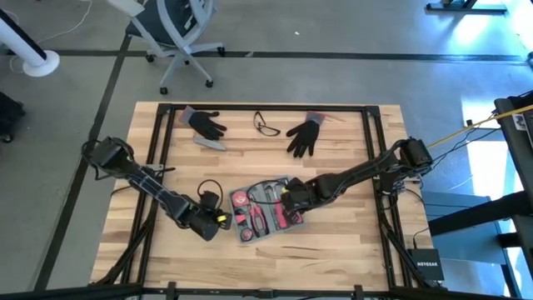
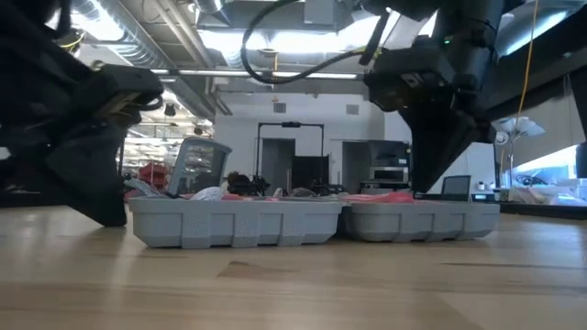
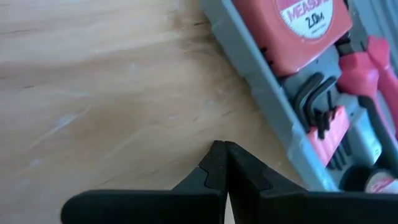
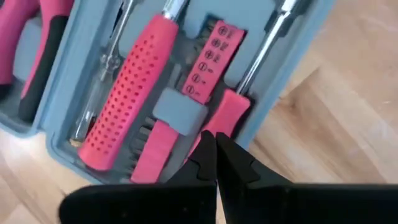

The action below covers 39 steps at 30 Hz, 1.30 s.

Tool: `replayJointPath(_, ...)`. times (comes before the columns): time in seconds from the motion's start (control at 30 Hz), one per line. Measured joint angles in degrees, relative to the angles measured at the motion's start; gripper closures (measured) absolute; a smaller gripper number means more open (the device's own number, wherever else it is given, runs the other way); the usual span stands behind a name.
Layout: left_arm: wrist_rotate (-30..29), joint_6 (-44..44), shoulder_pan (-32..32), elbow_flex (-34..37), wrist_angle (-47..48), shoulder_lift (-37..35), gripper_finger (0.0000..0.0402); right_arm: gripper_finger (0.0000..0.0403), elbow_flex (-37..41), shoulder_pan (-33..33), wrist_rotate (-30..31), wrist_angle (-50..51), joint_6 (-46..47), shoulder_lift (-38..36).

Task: Prefit tool cases

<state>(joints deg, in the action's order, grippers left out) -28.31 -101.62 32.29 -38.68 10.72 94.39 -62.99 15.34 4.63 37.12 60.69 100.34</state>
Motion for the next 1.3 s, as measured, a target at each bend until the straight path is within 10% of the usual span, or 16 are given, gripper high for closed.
replayJointPath(1.3,-0.46,10.57,-6.62,0.07,-5.99,-0.05,0.0401,0.0403,8.81,0.61,4.76,1.24,16.84,-5.8)
